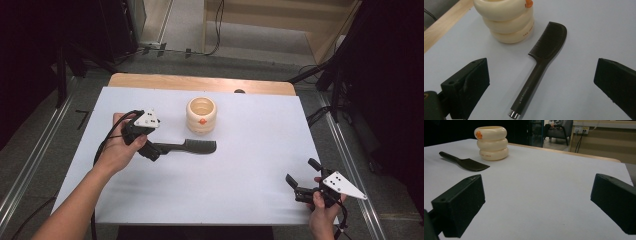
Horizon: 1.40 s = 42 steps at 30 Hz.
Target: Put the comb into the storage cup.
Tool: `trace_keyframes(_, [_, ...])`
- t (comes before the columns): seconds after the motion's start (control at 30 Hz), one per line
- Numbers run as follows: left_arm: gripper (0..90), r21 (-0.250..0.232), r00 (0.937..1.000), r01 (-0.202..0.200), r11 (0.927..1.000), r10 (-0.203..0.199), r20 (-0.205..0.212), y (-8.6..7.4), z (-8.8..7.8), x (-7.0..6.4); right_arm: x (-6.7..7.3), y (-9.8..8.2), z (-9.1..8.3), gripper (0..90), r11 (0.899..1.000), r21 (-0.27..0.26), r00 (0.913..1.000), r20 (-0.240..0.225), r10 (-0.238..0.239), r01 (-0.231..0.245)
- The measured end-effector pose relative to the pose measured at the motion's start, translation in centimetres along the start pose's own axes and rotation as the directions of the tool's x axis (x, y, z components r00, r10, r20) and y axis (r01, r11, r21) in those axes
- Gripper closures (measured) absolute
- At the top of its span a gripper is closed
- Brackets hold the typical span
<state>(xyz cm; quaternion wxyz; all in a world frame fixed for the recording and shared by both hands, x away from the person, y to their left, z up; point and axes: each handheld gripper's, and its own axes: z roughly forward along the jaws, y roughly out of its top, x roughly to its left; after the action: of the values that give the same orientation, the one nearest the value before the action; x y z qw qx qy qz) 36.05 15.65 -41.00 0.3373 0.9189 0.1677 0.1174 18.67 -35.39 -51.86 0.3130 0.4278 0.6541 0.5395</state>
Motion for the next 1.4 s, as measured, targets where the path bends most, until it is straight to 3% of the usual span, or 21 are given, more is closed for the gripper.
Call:
trace_keyframes(0.3, [3.6,0.046,0.9986,-0.009,0.9989,0.006,0.053,0.4,1.5,1.3,0.0,0.0,0.0,0.0,1.0,0.003,1.0,0.0,-0.002,0.002])
trace_keyframes(0.4, [5.8,0.088,0.9975,-0.037,0.9954,0.032,0.063,0.5,2.0,1.6,0.0,0.0,0.0,0.0,1.0,0.004,1.0,-0.001,-0.001,0.001])
trace_keyframes(0.67, [6.5,0.144,0.9932,-0.064,0.9874,0.049,0.105,0.8,3.4,2.0,0.0,0.0,0.1,0.0,1.0,0.004,1.0,-0.004,-0.005,0.005])
trace_keyframes(0.77, [11.0,0.158,0.9917,-0.076,0.9845,0.058,0.115,1.0,3.9,2.0,0.0,0.0,0.1,0.0,1.0,0.004,1.0,-0.004,-0.006,0.006])
trace_keyframes(0.87, [13.0,0.184,0.9904,-0.094,0.9784,0.073,0.117,1.0,4.4,2.1,0.0,0.0,0.1,0.0,1.0,0.006,1.0,-0.004,-0.007,0.007])
trace_keyframes(1.03, [13.7,0.235,0.9884,-0.095,0.9673,0.064,0.138,0.9,5.3,2.2,0.0,0.0,0.1,0.0,1.0,0.006,1.0,-0.005,-0.007,0.007])
trace_keyframes(1.07, [13.6,0.254,0.9885,-0.106,0.9613,0.074,0.132,0.8,5.5,2.3,0.0,0.0,0.1,0.0,1.0,0.007,1.0,-0.006,-0.007,0.007])
trace_keyframes(1.23, [14.0,0.304,0.9894,-0.111,0.9463,0.077,0.124,0.4,6.5,2.3,0.0,0.0,0.1,0.0,1.0,0.009,1.0,-0.007,-0.006,0.006])
trace_keyframes(1.4, [17.5,0.319,0.9914,-0.092,0.9433,0.056,0.118,0.4,7.0,2.4,0.0,0.0,0.1,0.0,1.0,0.01,0.9999,-0.008,-0.008,0.008])
